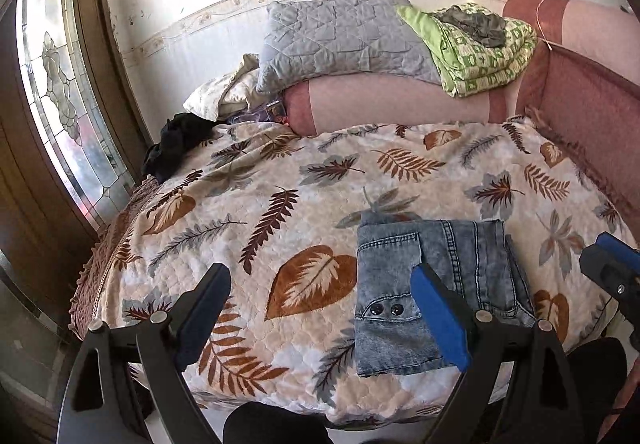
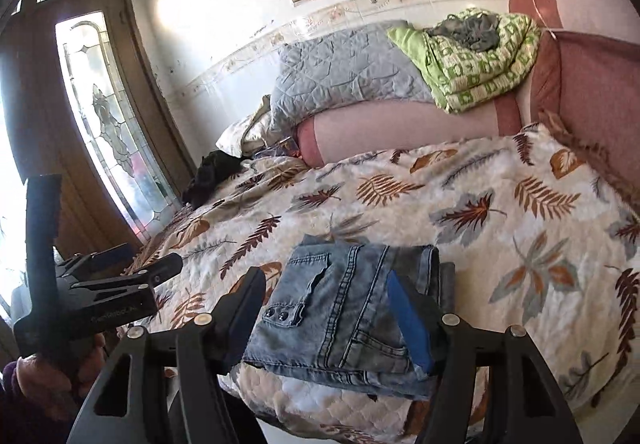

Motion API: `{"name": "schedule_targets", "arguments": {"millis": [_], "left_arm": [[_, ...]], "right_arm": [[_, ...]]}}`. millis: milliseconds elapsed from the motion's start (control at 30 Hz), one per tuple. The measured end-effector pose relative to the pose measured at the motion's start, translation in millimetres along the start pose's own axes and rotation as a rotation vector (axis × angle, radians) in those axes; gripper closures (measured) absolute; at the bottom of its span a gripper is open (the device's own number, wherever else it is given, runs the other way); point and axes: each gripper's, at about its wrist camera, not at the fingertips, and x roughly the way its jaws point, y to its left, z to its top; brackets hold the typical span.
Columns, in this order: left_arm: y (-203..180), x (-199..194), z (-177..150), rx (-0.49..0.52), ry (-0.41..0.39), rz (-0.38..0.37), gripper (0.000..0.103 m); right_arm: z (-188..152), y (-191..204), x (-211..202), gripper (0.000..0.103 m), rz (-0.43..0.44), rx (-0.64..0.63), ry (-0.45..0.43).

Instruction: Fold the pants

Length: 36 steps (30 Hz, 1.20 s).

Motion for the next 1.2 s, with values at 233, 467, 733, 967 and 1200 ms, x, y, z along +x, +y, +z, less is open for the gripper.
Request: {"name": "schedule_targets", "arguments": {"millis": [233,467,733,967,1200], "left_arm": [[-0.3,3.8,-1.3,-0.004,0.009,0.017,0.011],[-0.9,8.5,-4.1,0.005,0.021,0.033,0.011],[0.2,12.6,-5.7,-0.001,0.032,0.044,0.011],[0.2,14.8,-6.8,0.003,0.037,0.046,0.011],[0.5,19.3,-8.0,0.000,0.051,0.042,0.011]], "right_arm": [[-3.8,9.0,11.7,0.033,-0.084,-0.048,0.038],[-9.5,12.3,19.3,0.033,-0.077,-0.058,0.062],[-15.4,16.1,26.5,0.033,-0.081,-0.073,0.079],[-17.7,14.0,30.4,0.033,-0.088,-0.063,0.088],[-18.5,15.5,33.7,0.033,-0.095,-0.069,0.093]]}}
